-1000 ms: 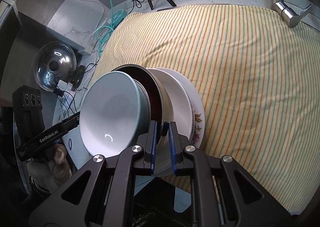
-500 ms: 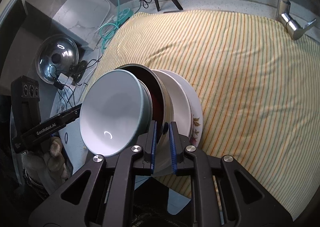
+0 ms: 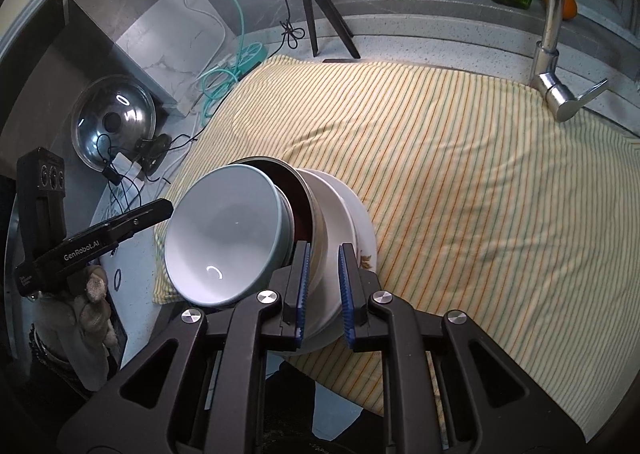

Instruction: Organize plates and bowls

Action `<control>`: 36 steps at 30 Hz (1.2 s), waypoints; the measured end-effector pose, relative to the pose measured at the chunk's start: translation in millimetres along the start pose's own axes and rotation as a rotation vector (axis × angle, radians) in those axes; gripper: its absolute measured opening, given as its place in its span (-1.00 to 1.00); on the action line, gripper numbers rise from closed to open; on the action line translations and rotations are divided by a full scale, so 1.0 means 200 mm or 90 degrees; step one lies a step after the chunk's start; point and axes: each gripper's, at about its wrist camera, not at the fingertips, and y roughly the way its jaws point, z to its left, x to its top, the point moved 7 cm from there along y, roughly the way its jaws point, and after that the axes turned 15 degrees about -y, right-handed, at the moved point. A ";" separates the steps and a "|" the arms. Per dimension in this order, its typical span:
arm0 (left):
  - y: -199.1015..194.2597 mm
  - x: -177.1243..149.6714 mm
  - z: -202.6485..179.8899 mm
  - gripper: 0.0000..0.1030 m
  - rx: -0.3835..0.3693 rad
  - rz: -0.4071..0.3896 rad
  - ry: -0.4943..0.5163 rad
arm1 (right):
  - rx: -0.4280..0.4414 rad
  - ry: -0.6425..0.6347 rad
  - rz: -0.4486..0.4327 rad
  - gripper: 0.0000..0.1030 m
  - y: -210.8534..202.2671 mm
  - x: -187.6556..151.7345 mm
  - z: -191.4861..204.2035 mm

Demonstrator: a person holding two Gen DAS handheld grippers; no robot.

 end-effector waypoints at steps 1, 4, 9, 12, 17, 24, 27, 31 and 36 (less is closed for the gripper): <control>-0.01 0.00 -0.01 -0.45 0.001 -0.005 0.006 | -0.003 -0.001 -0.007 -0.69 -0.02 0.00 0.00; -0.06 -0.01 -0.05 -0.35 0.015 -0.032 0.034 | -0.014 -0.008 -0.027 -0.31 -0.07 0.01 0.01; -0.14 -0.03 -0.11 -0.06 0.031 -0.067 0.072 | -0.045 -0.037 -0.067 -0.16 -0.17 0.02 0.06; -0.17 -0.05 -0.13 -0.02 0.033 -0.077 0.086 | -0.062 -0.050 -0.085 0.03 -0.23 0.03 0.10; -0.23 -0.04 -0.16 0.18 0.044 -0.104 0.100 | -0.081 -0.059 -0.114 0.25 -0.31 0.03 0.13; -0.31 -0.03 -0.23 0.36 0.051 -0.146 0.139 | -0.103 -0.043 -0.160 0.76 -0.41 0.06 0.15; -0.33 -0.03 -0.24 0.42 0.060 -0.155 0.149 | -0.108 -0.038 -0.166 0.79 -0.43 0.06 0.17; -0.35 -0.02 -0.23 0.43 0.064 -0.166 0.145 | -0.109 -0.039 -0.169 0.79 -0.42 0.06 0.19; -0.36 -0.01 -0.21 0.43 0.065 -0.158 0.143 | -0.111 -0.024 -0.175 0.79 -0.42 0.07 0.20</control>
